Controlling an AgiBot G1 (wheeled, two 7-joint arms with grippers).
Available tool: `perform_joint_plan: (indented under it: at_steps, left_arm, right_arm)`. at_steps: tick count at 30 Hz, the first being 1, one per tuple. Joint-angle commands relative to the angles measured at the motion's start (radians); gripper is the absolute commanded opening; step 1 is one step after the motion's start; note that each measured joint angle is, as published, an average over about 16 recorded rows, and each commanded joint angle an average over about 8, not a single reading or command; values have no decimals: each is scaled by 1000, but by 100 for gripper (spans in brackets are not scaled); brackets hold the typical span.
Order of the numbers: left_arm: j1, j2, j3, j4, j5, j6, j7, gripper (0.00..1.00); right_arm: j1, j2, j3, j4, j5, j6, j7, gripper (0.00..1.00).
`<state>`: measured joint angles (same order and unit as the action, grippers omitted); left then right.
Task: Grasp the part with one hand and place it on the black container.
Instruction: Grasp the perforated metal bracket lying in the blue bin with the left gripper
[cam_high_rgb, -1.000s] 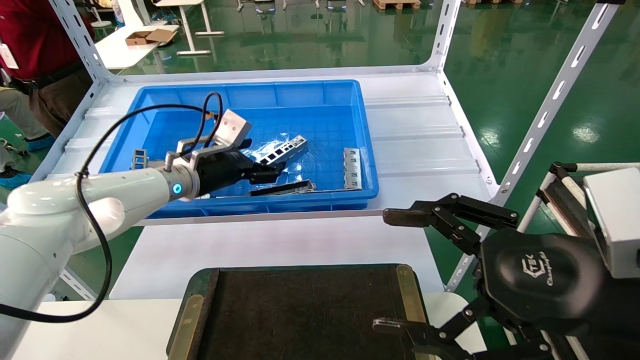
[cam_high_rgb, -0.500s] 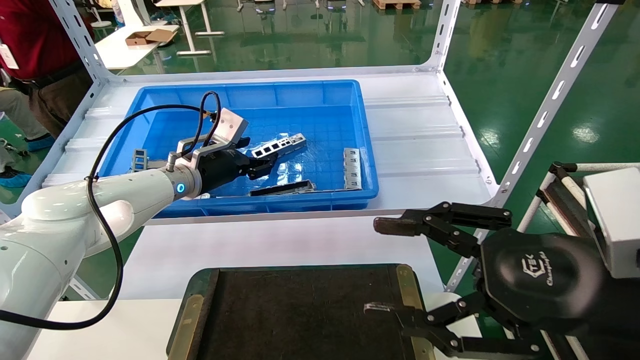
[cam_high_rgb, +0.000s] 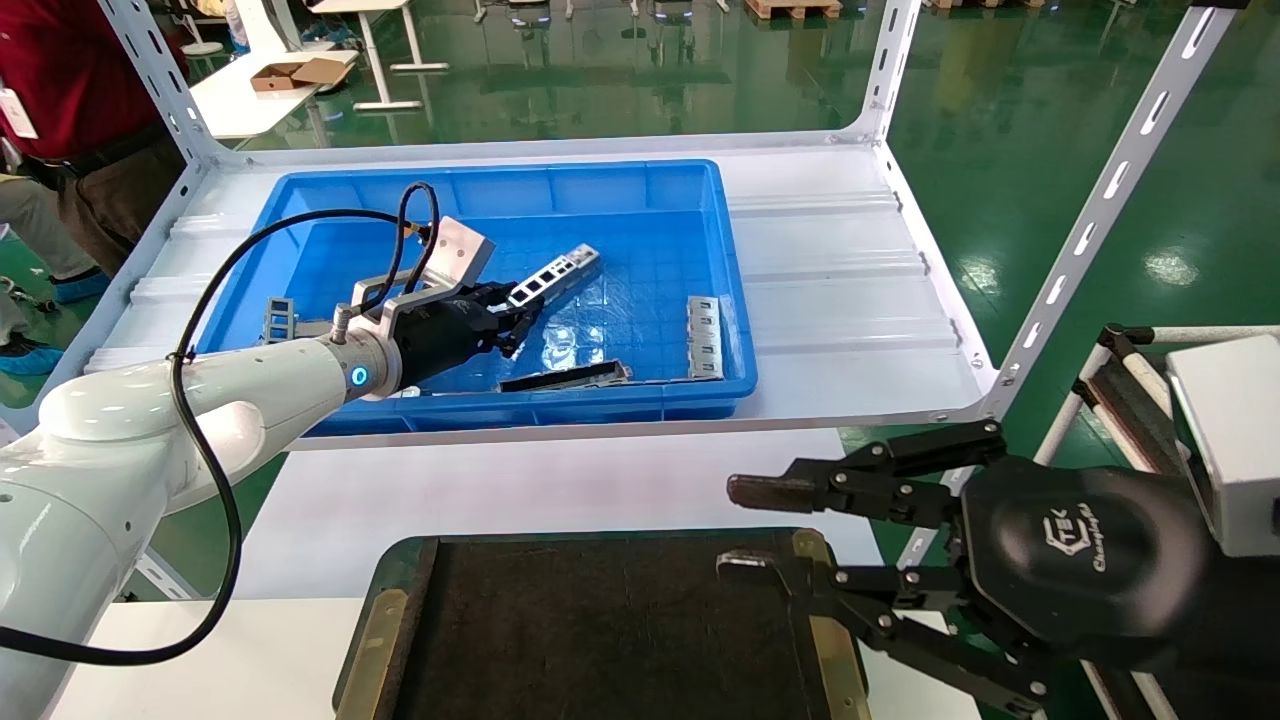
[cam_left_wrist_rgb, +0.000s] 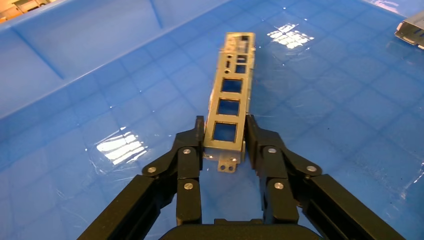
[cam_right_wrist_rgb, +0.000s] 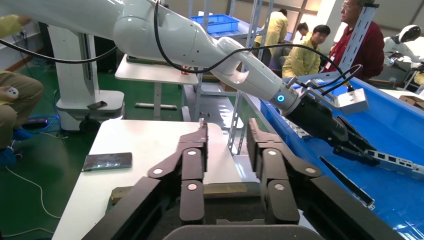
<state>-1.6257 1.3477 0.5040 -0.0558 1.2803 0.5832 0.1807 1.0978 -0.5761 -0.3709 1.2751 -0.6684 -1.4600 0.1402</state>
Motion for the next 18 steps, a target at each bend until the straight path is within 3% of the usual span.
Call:
perform_joint_plan:
  at_steps: [1,11,18]
  left_arm:
    - [0,0,2,1,0,2,-3,0]
    - [-6,-3,-1,-14,-15,34,-15,0]
    - [-33,-28,-15,-37,-46,173,-20,0]
  right_arm:
    - [0,0,0,0,0,0,0,0]
    - [0,0,0,0,0,0,0,0]
    - [0,0,0,0,0,0,0,0]
